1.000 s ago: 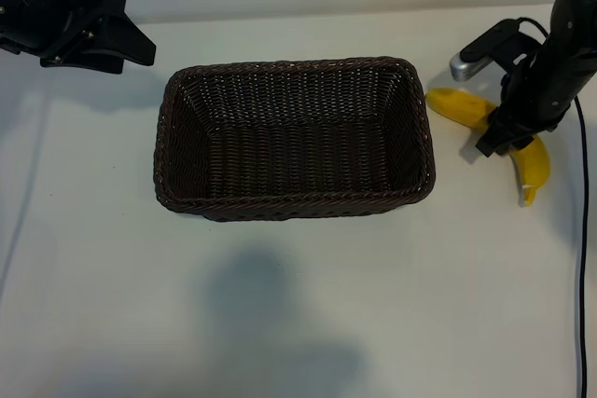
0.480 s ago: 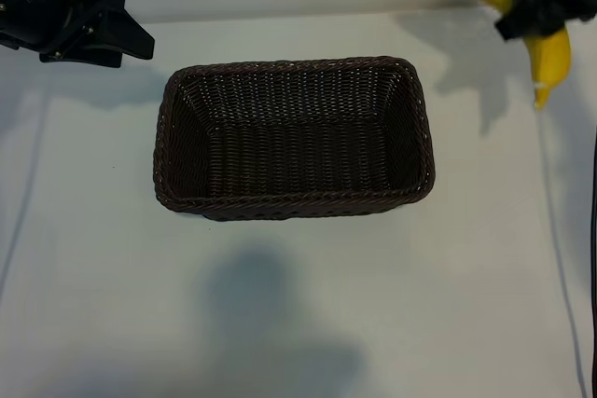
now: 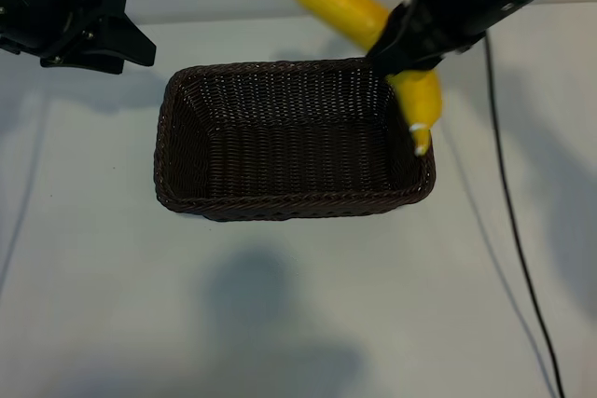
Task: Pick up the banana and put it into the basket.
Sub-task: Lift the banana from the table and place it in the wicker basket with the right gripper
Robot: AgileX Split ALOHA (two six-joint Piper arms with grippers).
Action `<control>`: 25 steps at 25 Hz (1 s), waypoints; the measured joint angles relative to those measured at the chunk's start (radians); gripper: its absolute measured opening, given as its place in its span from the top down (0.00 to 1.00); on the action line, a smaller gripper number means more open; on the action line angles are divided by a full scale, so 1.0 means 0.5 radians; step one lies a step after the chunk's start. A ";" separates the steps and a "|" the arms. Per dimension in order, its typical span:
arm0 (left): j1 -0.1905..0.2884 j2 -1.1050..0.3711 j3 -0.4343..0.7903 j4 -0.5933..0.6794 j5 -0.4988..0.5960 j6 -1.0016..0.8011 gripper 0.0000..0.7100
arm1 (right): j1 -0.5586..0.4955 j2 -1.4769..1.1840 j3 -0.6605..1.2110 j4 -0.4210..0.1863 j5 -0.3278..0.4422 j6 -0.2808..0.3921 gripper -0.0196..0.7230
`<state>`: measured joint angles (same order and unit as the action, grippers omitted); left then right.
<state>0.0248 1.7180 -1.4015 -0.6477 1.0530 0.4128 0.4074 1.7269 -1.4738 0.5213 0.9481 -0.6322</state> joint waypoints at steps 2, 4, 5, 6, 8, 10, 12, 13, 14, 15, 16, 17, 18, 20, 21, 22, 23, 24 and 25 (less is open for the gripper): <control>0.000 0.000 0.000 0.000 0.013 0.000 0.29 | 0.038 0.068 0.000 0.001 0.002 0.018 0.40; 0.000 0.000 0.000 0.000 0.017 0.000 0.29 | 0.075 0.155 0.000 0.001 0.002 0.037 0.40; 0.000 0.000 0.000 0.000 0.019 0.000 0.29 | 0.097 0.192 0.000 0.001 -0.001 0.039 0.40; 0.000 0.000 0.000 0.000 0.027 0.000 0.29 | 0.117 0.233 0.000 0.001 -0.007 0.046 0.40; 0.000 0.000 0.000 0.000 0.041 0.000 0.29 | 0.166 0.304 0.000 0.003 -0.042 0.063 0.40; 0.000 0.000 0.000 0.000 0.064 -0.004 0.29 | 0.199 0.342 0.000 0.007 -0.103 0.108 0.40; 0.000 0.000 0.000 0.000 0.086 -0.007 0.29 | 0.210 0.352 0.000 0.009 -0.152 0.153 0.40; 0.000 0.000 0.000 -0.002 0.093 -0.009 0.29 | 0.210 0.352 -0.002 0.009 -0.146 0.163 0.40; 0.000 0.000 0.000 -0.007 0.100 -0.009 0.29 | 0.210 0.352 -0.010 0.001 -0.128 0.173 0.40; 0.000 0.000 0.000 -0.012 0.102 -0.009 0.29 | 0.208 0.352 -0.014 -0.007 -0.106 0.179 0.40; 0.000 0.000 0.000 -0.025 0.104 -0.009 0.29 | 0.208 0.352 -0.014 -0.019 -0.089 0.188 0.40; 0.000 0.000 0.000 -0.038 0.104 -0.009 0.29 | 0.208 0.352 -0.015 -0.030 -0.076 0.198 0.40; 0.000 0.000 0.000 -0.049 0.108 -0.009 0.29 | 0.208 0.352 -0.015 -0.041 -0.071 0.211 0.38; 0.000 0.000 0.000 -0.059 0.113 -0.009 0.29 | 0.208 0.352 -0.015 -0.054 -0.078 0.257 0.30; 0.000 0.000 0.000 -0.059 0.113 -0.009 0.29 | 0.208 0.352 -0.015 -0.073 -0.081 0.279 0.25; 0.000 0.000 0.000 -0.059 0.114 -0.009 0.29 | 0.208 0.352 -0.018 -0.102 -0.085 0.301 0.22; 0.000 0.000 0.000 -0.059 0.114 -0.009 0.29 | 0.208 0.352 -0.029 -0.131 -0.078 0.325 0.20; 0.000 0.000 0.000 -0.059 0.114 -0.009 0.29 | 0.208 0.352 -0.050 -0.168 -0.060 0.350 0.20; 0.000 0.000 0.000 -0.059 0.114 -0.009 0.29 | 0.208 0.352 -0.083 -0.209 -0.038 0.367 0.20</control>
<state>0.0248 1.7180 -1.4015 -0.6771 1.1102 0.4085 0.5116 1.9028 -1.5152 0.4170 0.9291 -0.4488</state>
